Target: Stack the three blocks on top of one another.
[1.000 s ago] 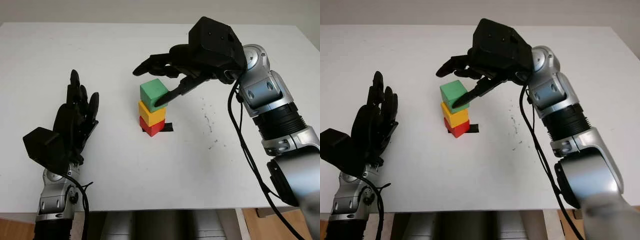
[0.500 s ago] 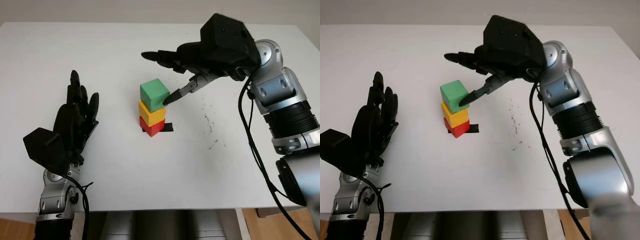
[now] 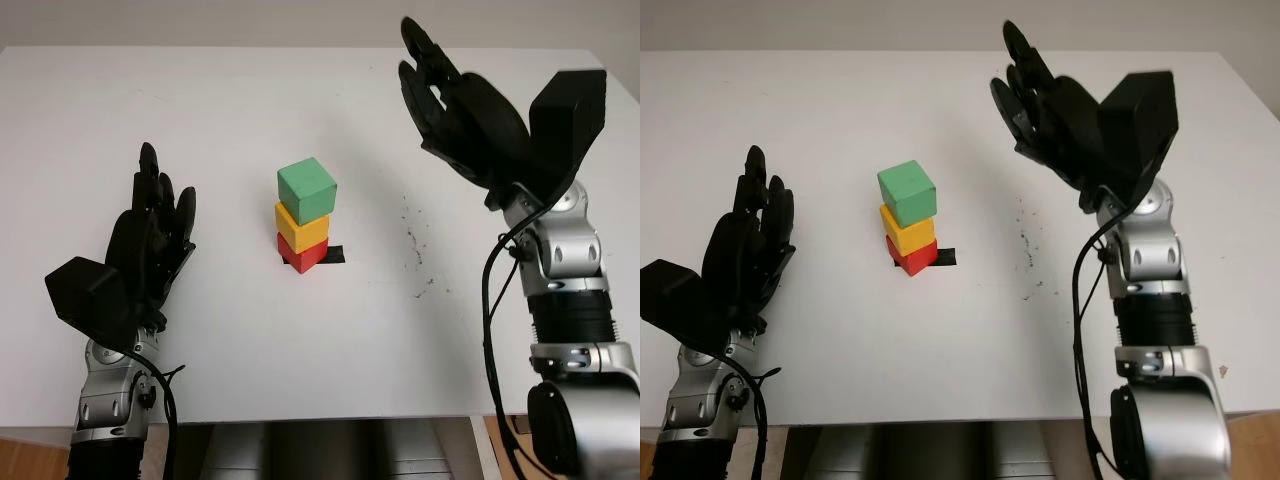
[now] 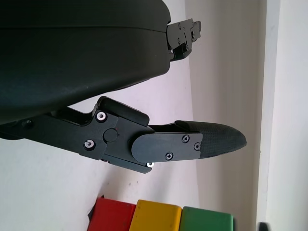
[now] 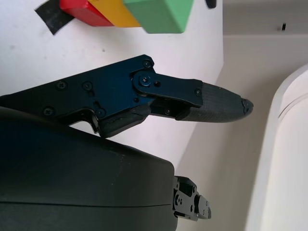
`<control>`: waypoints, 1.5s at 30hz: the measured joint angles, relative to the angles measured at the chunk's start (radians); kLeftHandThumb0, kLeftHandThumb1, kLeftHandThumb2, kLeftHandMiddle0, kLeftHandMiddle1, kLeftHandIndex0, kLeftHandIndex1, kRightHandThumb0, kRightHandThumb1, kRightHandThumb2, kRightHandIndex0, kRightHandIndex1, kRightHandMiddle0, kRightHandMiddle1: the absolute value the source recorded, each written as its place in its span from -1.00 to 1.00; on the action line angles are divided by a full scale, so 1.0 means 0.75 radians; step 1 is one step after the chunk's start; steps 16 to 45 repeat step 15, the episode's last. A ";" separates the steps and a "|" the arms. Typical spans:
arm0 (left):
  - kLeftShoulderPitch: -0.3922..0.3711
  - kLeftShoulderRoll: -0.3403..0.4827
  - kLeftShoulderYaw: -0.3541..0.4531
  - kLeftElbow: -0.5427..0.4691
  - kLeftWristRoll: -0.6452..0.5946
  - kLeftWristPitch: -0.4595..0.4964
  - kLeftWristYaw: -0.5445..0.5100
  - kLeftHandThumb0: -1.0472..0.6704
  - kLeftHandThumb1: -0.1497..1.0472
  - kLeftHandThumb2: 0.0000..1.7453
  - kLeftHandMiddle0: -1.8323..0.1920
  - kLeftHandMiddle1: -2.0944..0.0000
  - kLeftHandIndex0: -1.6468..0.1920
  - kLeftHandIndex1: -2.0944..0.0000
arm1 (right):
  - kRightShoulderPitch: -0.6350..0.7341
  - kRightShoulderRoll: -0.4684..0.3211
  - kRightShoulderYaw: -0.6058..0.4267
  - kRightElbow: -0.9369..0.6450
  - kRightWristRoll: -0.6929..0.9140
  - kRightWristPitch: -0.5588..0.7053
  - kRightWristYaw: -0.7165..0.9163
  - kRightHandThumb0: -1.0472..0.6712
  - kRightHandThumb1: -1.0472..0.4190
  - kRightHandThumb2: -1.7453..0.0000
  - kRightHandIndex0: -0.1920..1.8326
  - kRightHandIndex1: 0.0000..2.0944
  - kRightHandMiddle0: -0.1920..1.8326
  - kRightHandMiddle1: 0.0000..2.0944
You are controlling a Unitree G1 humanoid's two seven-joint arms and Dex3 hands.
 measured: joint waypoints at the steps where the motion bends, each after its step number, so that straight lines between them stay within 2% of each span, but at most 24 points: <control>1: -0.002 0.000 0.001 0.002 0.000 0.000 0.000 -0.71 1.00 -0.48 1.00 1.00 1.00 1.00 | 0.016 0.007 0.000 0.003 0.004 -0.005 -0.004 -0.67 -1.00 0.16 -1.00 -1.00 -1.00 -1.00; 7: -0.015 0.000 0.001 0.022 -0.002 -0.003 -0.004 -0.70 1.00 -0.46 1.00 1.00 1.00 1.00 | 0.110 0.065 -0.001 0.028 0.025 -0.111 -0.040 -0.64 -1.00 0.13 -1.00 -1.00 -1.00 -1.00; 15: -0.016 0.000 0.001 0.029 -0.007 -0.007 -0.014 -0.69 1.00 -0.45 1.00 1.00 1.00 1.00 | 0.184 0.118 0.038 0.026 0.018 -0.104 -0.074 -0.66 -1.00 0.11 -1.00 -1.00 -1.00 -1.00; 45: -0.016 0.000 0.001 0.029 -0.007 -0.007 -0.014 -0.69 1.00 -0.45 1.00 1.00 1.00 1.00 | 0.184 0.118 0.038 0.026 0.018 -0.104 -0.074 -0.66 -1.00 0.11 -1.00 -1.00 -1.00 -1.00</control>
